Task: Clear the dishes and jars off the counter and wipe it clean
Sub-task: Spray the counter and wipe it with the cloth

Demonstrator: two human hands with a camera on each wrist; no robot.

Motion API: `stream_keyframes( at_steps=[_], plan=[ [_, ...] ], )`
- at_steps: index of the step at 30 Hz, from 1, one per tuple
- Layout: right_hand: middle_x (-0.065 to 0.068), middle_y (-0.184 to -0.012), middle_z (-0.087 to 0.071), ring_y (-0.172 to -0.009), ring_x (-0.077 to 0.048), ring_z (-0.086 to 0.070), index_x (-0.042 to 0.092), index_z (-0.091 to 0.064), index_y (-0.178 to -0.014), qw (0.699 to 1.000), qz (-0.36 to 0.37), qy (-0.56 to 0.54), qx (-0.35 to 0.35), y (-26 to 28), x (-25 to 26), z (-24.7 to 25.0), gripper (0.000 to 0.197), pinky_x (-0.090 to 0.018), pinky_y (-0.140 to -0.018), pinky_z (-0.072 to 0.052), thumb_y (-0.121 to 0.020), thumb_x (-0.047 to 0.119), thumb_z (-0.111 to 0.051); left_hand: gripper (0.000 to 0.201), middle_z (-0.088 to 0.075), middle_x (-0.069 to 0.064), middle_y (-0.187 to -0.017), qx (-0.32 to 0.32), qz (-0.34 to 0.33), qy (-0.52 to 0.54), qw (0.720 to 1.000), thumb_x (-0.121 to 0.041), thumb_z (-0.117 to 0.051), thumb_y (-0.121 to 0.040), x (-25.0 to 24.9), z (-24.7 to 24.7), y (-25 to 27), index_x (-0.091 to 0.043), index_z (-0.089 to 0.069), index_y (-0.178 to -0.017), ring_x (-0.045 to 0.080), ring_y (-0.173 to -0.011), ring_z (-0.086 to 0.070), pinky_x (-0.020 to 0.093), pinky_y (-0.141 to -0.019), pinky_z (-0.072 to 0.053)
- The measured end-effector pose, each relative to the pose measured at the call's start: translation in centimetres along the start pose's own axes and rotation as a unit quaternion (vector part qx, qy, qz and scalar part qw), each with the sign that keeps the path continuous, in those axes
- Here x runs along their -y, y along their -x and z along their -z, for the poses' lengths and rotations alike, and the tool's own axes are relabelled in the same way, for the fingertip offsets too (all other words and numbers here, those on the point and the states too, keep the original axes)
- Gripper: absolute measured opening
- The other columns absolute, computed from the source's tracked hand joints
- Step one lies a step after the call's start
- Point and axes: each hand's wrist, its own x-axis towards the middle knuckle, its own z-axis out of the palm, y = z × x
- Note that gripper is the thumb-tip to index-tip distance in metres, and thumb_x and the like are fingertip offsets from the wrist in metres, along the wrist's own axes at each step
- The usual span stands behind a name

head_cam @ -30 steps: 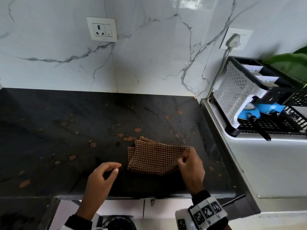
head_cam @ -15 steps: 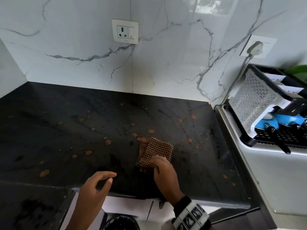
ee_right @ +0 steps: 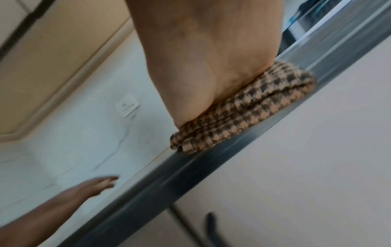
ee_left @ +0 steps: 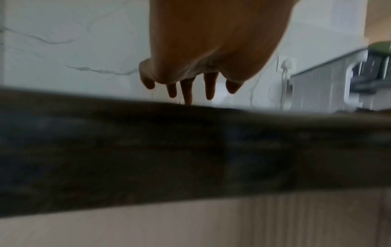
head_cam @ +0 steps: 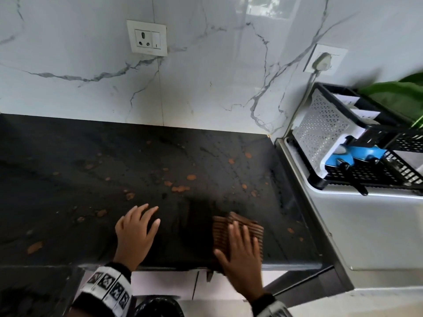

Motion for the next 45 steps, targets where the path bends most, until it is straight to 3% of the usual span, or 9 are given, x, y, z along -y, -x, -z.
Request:
stream_keyframes(
  at_steps=[5,9,14,18,23,26,31,35,45],
  plan=[
    [-0.013,-0.142,-0.047,-0.128,-0.038,-0.045,0.008,-0.049,-0.135,0.988,-0.151,-0.009,-0.031,1.1,-10.3,2.0,0.095,-0.060,-0.099,-0.034,-0.083,0.076,-0.009,0.057,-0.060,0.014,-0.122,-0.008,0.003,-0.094,0.996,-0.050,-0.020,-0.095,1.3,-2.0,-0.8,-0.018,-0.062,-0.114,0.034,-0.116,-0.051,0.055,-0.100,-0.024],
    [-0.014,-0.152,-0.031,-0.140,-0.039,-0.026,0.011,-0.035,-0.144,0.965,-0.261,-0.003,-0.002,-0.3,-11.4,4.2,0.094,-0.063,-0.109,-0.020,-0.078,0.075,-0.019,0.045,-0.058,0.014,-0.125,-0.040,0.008,-0.088,0.995,-0.039,-0.034,-0.086,0.6,-1.9,-0.7,-0.015,-0.062,-0.113,0.035,-0.119,-0.049,0.054,-0.104,-0.018],
    [-0.001,-0.159,0.004,-0.146,-0.029,0.003,0.021,-0.008,-0.151,0.992,-0.114,-0.032,0.049,-2.4,-3.4,2.7,0.109,-0.049,-0.115,0.003,-0.061,0.081,0.006,0.045,-0.060,0.011,-0.123,-0.070,0.008,-0.072,0.995,-0.037,-0.032,-0.086,0.6,-1.6,-0.7,-0.014,-0.064,-0.107,0.032,-0.121,-0.047,0.039,-0.112,0.002],
    [-0.002,-0.145,-0.044,-0.134,-0.028,-0.041,0.022,-0.047,-0.136,0.995,0.043,0.053,0.069,-3.0,6.6,0.0,0.080,-0.046,-0.108,-0.015,-0.075,0.070,-0.030,0.042,-0.062,0.009,-0.120,-0.064,0.009,-0.078,0.995,-0.035,-0.032,-0.086,0.4,-1.4,-0.7,-0.014,-0.064,-0.104,0.030,-0.120,-0.048,0.037,-0.111,0.006],
    [0.005,-0.143,-0.047,-0.134,-0.021,-0.036,0.028,-0.043,-0.136,0.991,0.101,0.052,0.068,-1.2,7.6,-0.3,0.066,-0.044,-0.109,-0.008,-0.086,0.067,-0.026,0.040,-0.062,0.008,-0.119,-0.065,0.006,-0.091,0.994,-0.030,-0.031,-0.088,0.5,-1.1,-0.5,-0.014,-0.064,-0.104,0.029,-0.119,-0.049,0.039,-0.111,0.003],
    [0.001,-0.144,-0.046,-0.133,-0.025,-0.033,0.026,-0.040,-0.138,0.999,0.014,0.017,0.050,-0.7,1.1,0.4,0.075,-0.043,-0.108,-0.010,-0.077,0.069,-0.034,0.041,-0.062,0.007,-0.119,-0.063,0.005,-0.093,0.994,-0.031,-0.030,-0.088,0.5,-1.2,-0.5,-0.015,-0.064,-0.104,0.030,-0.119,-0.049,0.040,-0.111,0.002],
    [0.002,-0.159,0.004,-0.146,-0.027,0.000,0.026,-0.002,-0.151,0.970,-0.237,0.003,0.045,-1.0,-11.4,4.4,0.083,-0.051,-0.116,-0.004,-0.085,0.071,-0.024,0.040,-0.063,0.006,-0.118,-0.075,-0.004,-0.092,0.993,-0.030,-0.031,-0.088,0.4,-1.4,-0.6,-0.015,-0.065,-0.102,0.029,-0.119,-0.050,0.041,-0.111,0.000],
    [-0.002,-0.160,0.003,-0.146,-0.029,0.004,0.021,-0.003,-0.151,0.949,-0.310,-0.041,0.038,-4.5,-11.3,5.3,0.079,-0.054,-0.116,-0.001,-0.091,0.060,-0.035,0.038,-0.064,0.006,-0.116,-0.092,-0.019,-0.094,0.991,-0.027,-0.033,-0.088,0.3,-1.6,-0.5,-0.014,-0.065,-0.101,0.028,-0.117,-0.052,0.043,-0.110,-0.004],
    [0.002,-0.156,0.022,-0.142,-0.025,0.023,0.024,0.006,-0.150,0.975,0.099,0.004,0.197,-7.5,8.3,1.4,0.079,-0.051,-0.110,0.018,-0.092,0.058,-0.035,0.038,-0.061,0.005,-0.121,-0.106,0.004,-0.074,0.992,-0.022,-0.030,-0.087,0.4,-1.4,-0.4,-0.015,-0.059,-0.112,0.027,-0.117,-0.051,0.039,-0.111,-0.001]
  ],
)
